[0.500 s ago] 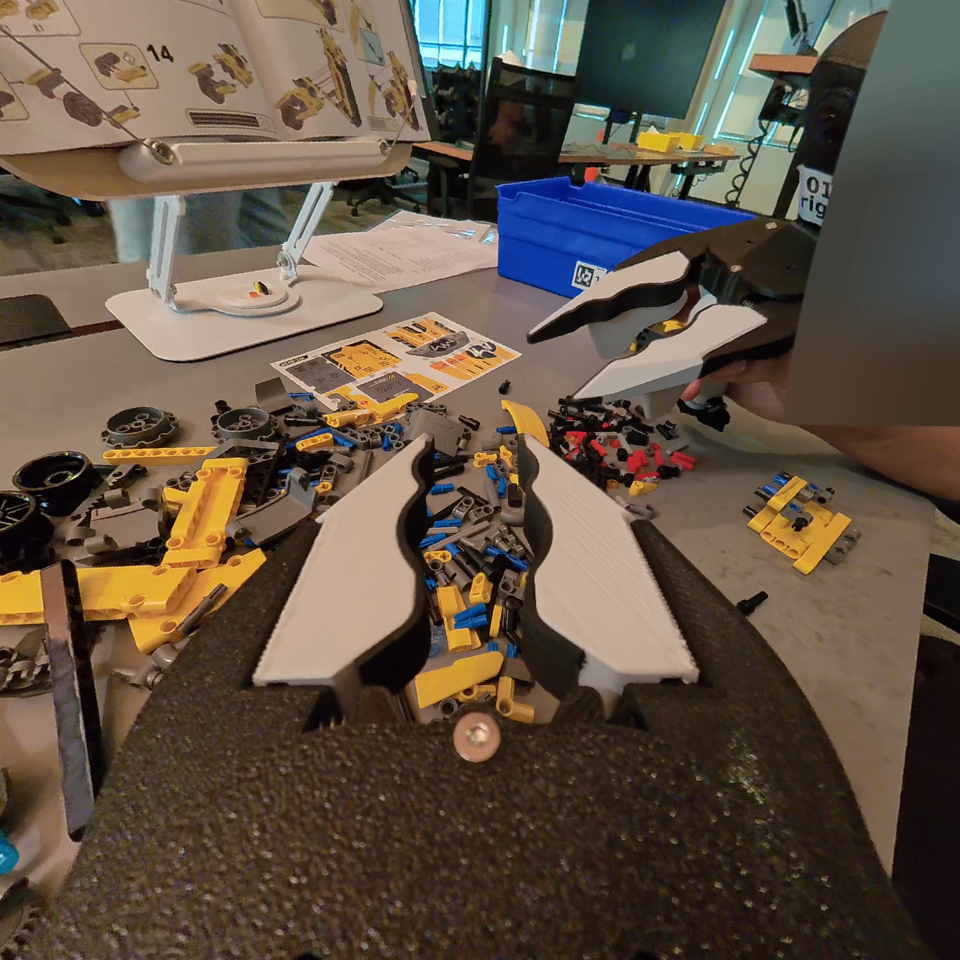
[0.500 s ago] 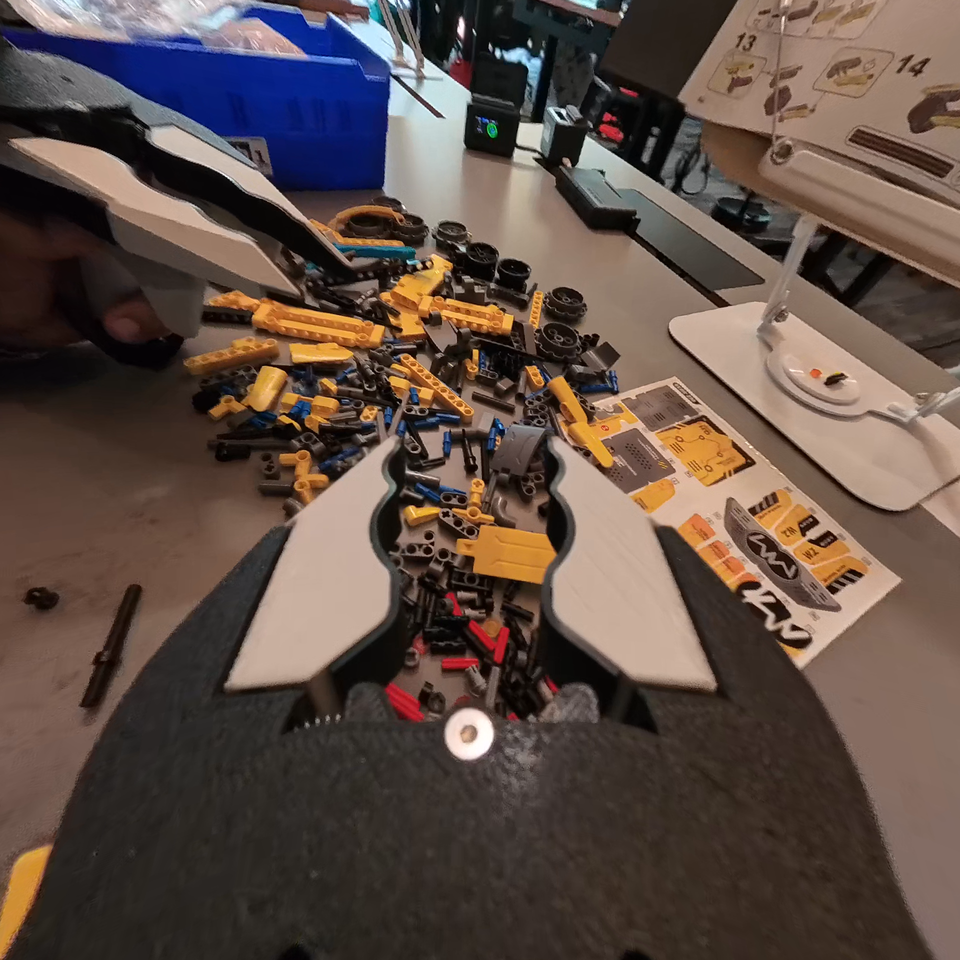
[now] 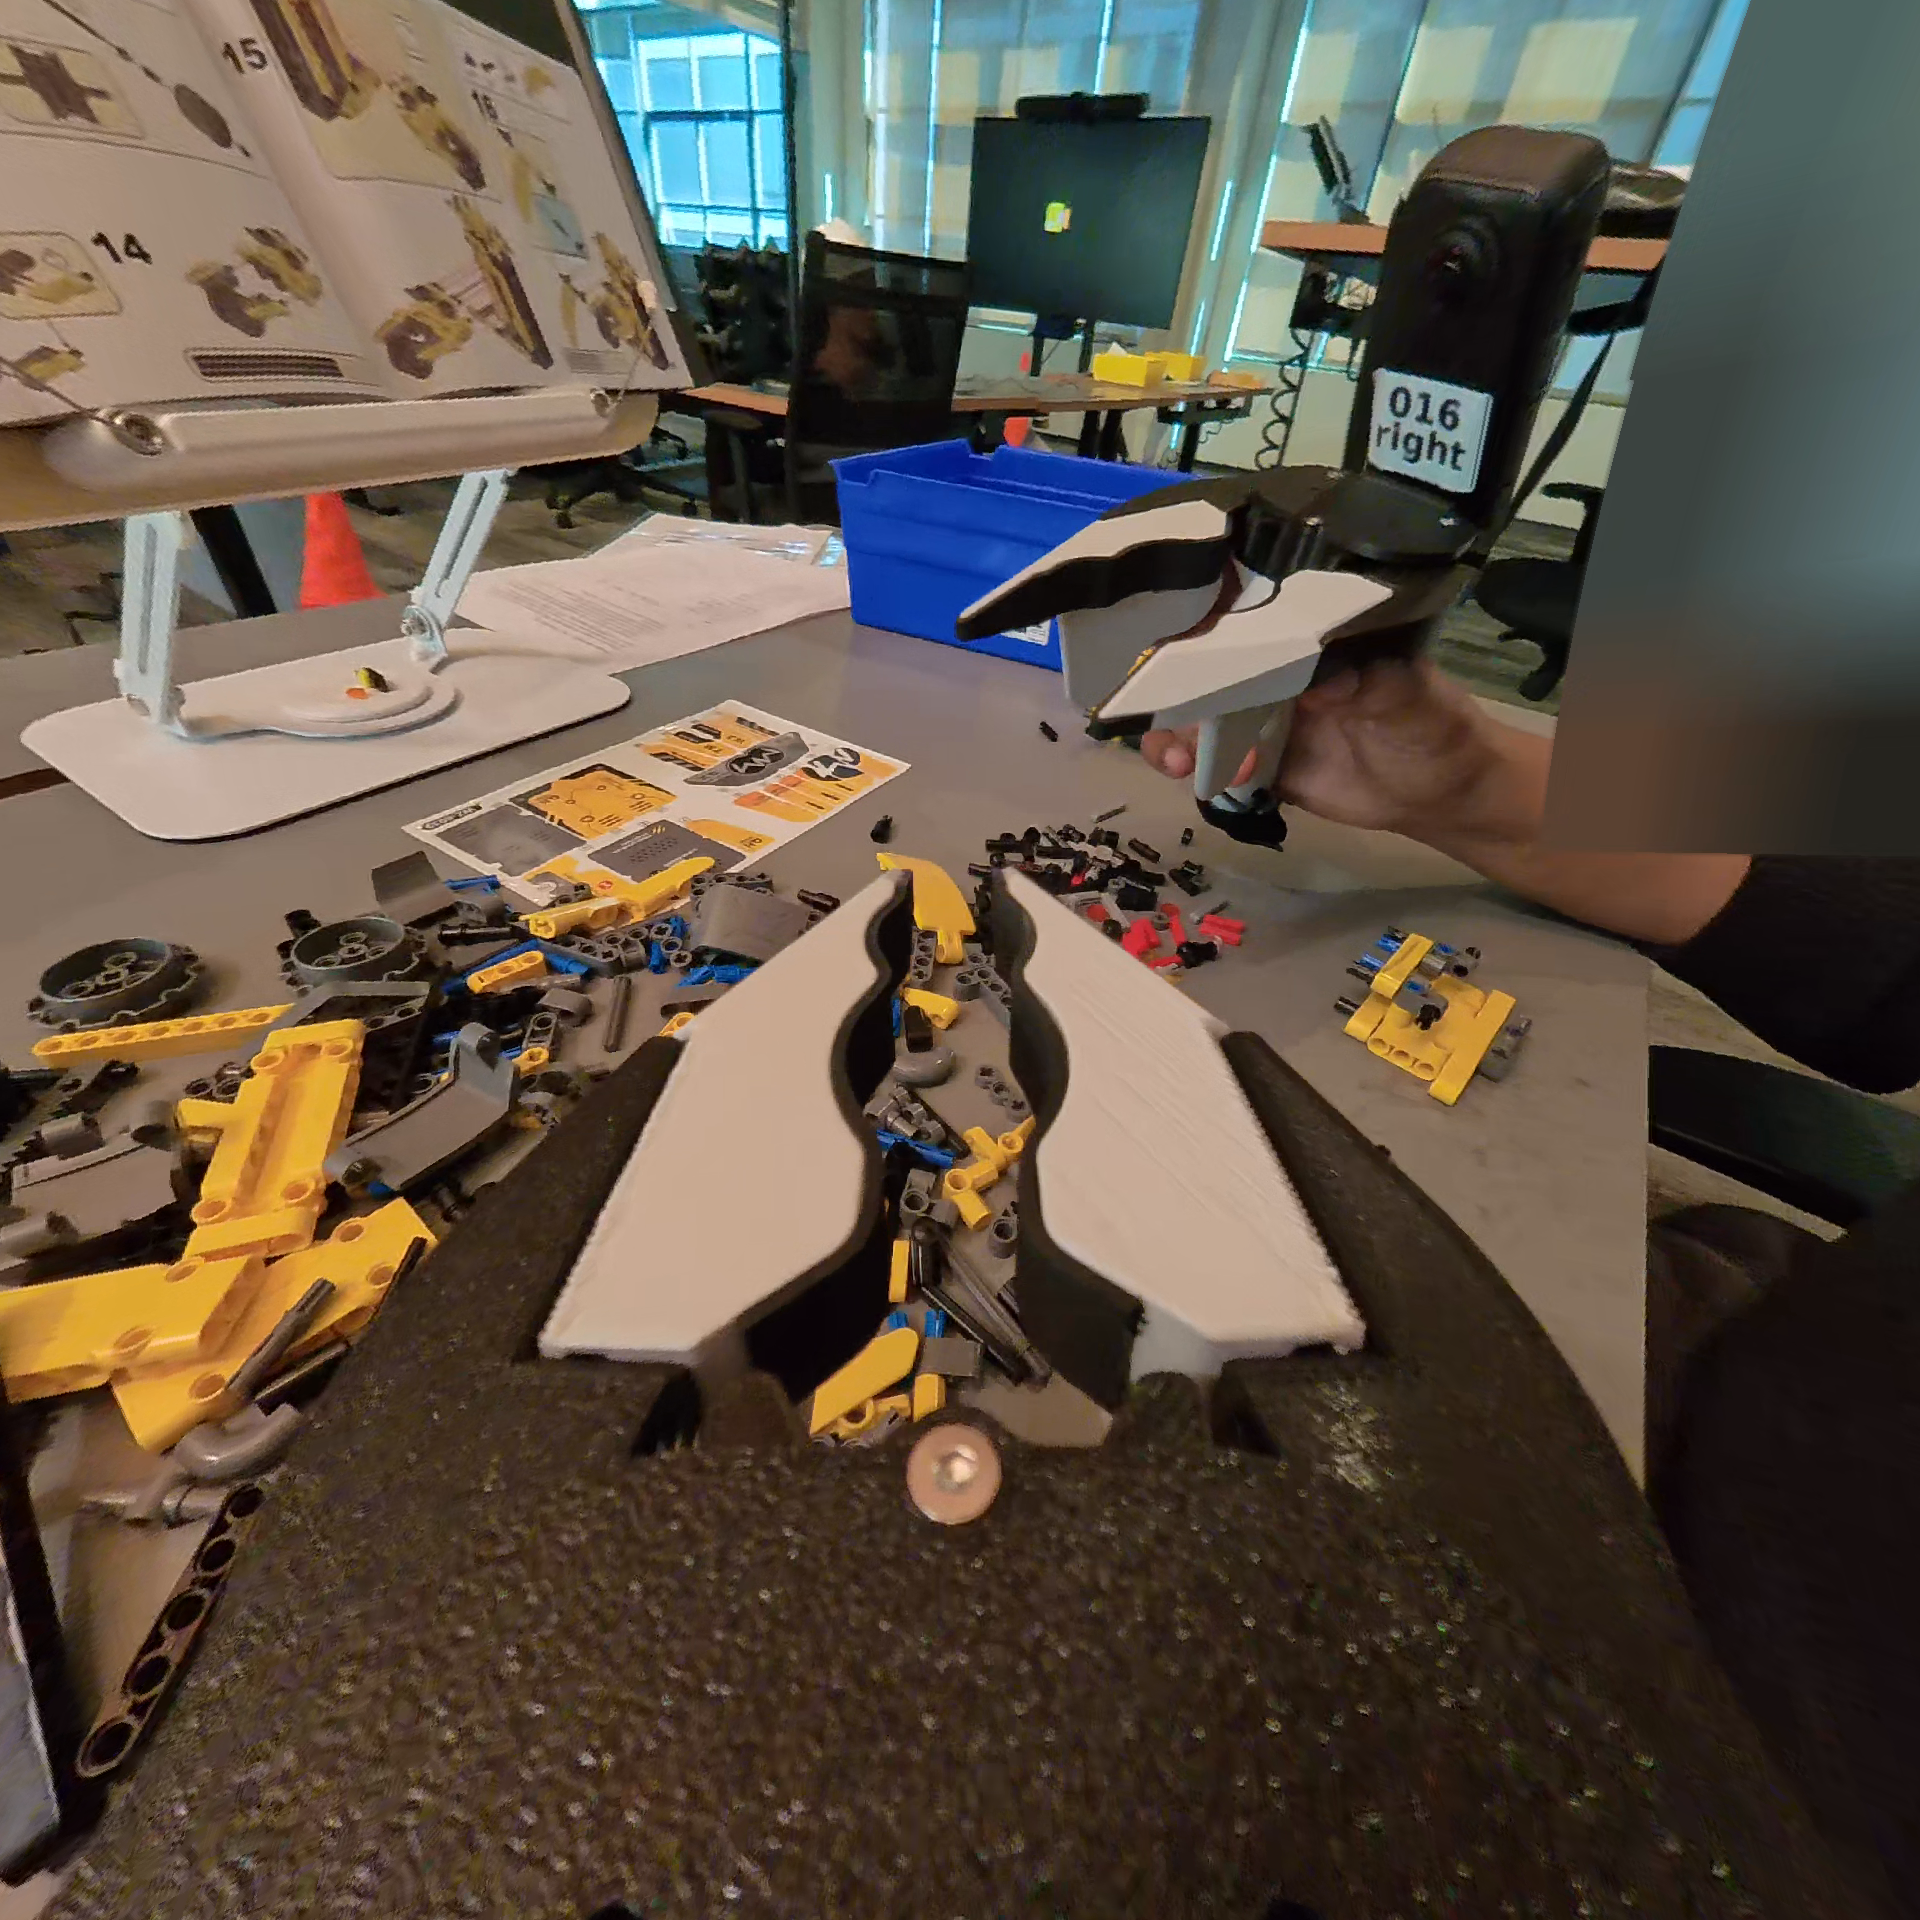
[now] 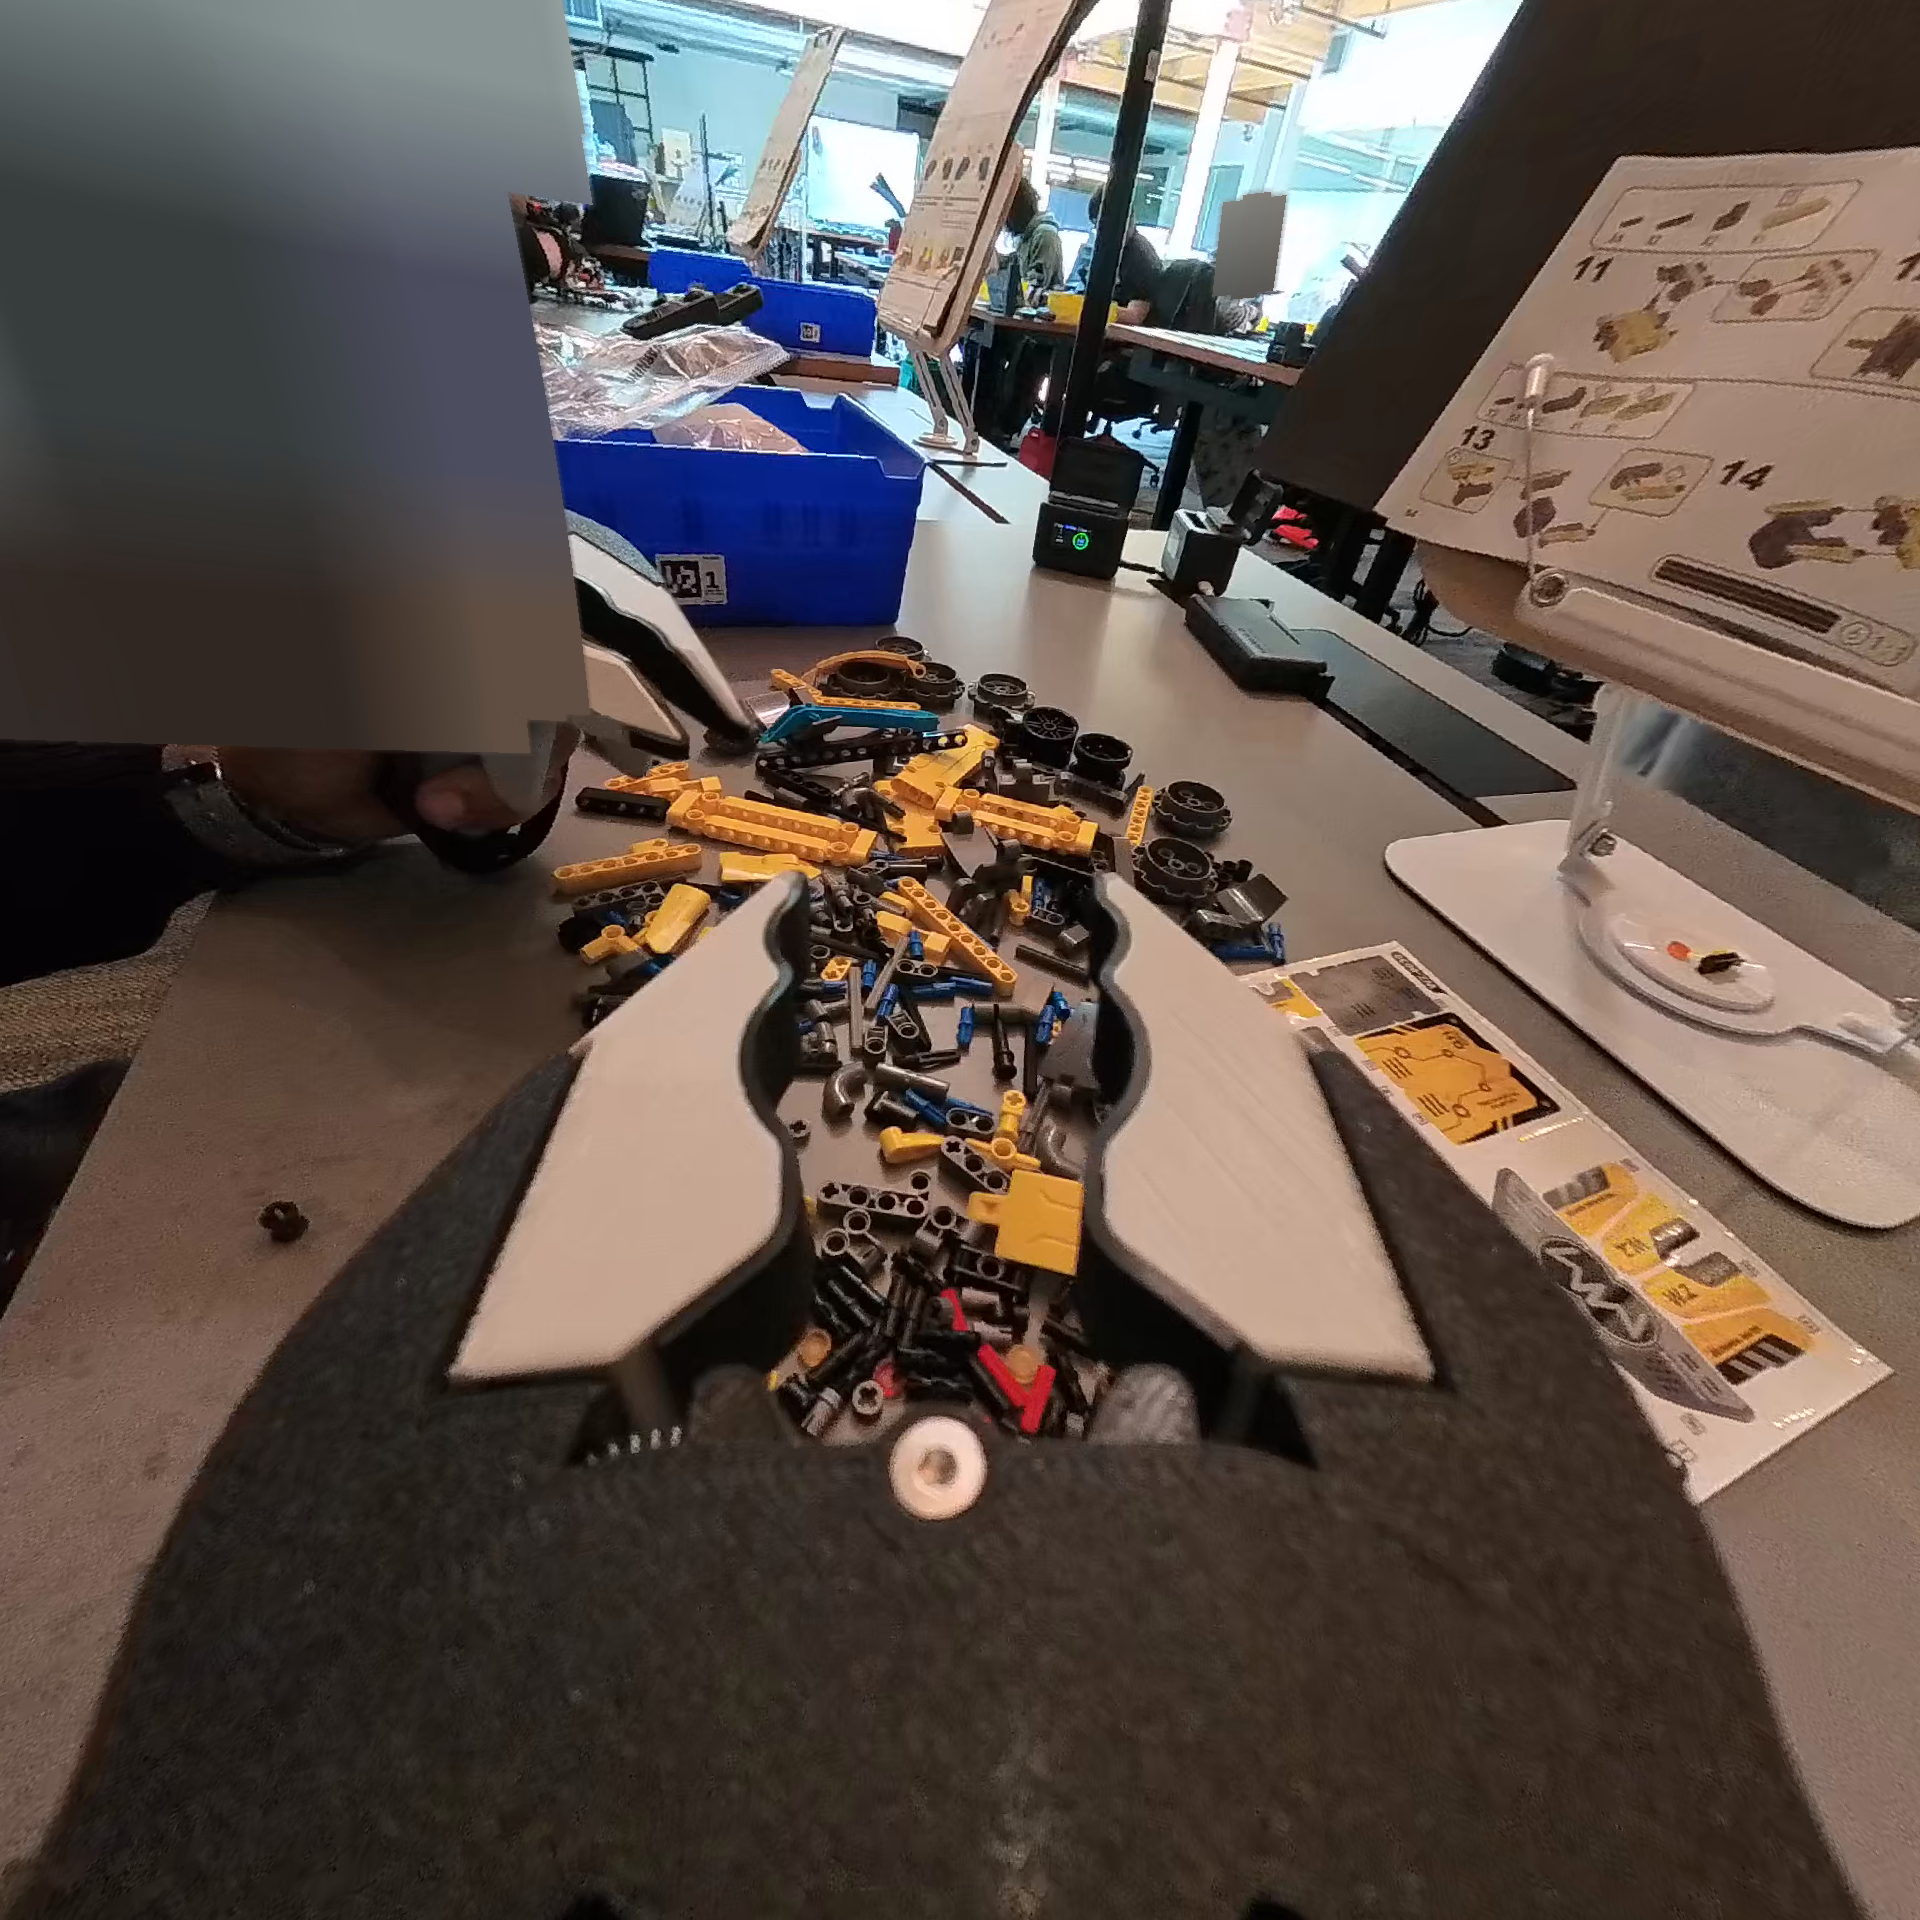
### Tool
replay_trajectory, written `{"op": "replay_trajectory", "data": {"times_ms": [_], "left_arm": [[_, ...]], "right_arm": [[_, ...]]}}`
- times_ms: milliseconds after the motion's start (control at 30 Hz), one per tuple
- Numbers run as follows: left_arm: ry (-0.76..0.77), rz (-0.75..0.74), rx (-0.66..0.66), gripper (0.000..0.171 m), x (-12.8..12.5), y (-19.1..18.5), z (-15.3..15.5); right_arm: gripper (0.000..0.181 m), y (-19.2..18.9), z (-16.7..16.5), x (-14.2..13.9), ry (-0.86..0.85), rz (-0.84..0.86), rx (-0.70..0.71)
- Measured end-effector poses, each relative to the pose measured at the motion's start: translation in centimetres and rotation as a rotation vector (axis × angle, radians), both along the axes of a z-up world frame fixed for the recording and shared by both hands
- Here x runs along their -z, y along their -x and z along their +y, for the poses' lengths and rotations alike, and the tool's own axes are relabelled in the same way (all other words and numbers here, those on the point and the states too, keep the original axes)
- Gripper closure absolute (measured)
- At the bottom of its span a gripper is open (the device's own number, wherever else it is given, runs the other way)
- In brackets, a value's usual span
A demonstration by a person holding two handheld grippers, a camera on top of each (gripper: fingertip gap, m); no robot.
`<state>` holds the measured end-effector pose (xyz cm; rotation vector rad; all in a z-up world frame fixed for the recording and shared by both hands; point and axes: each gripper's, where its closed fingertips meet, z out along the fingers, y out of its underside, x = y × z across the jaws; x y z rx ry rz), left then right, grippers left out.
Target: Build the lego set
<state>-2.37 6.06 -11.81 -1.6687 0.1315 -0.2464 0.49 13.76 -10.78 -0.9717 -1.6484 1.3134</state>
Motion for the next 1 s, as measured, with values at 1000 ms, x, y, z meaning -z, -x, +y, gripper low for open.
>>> {"op": "replay_trajectory", "data": {"times_ms": [1000], "left_arm": [[0.044,0.018,-0.061,0.157,0.9,0.9,0.5]], "right_arm": [[0.128,0.2,-1.0,-0.1,0.066,0.001,-0.002]]}}
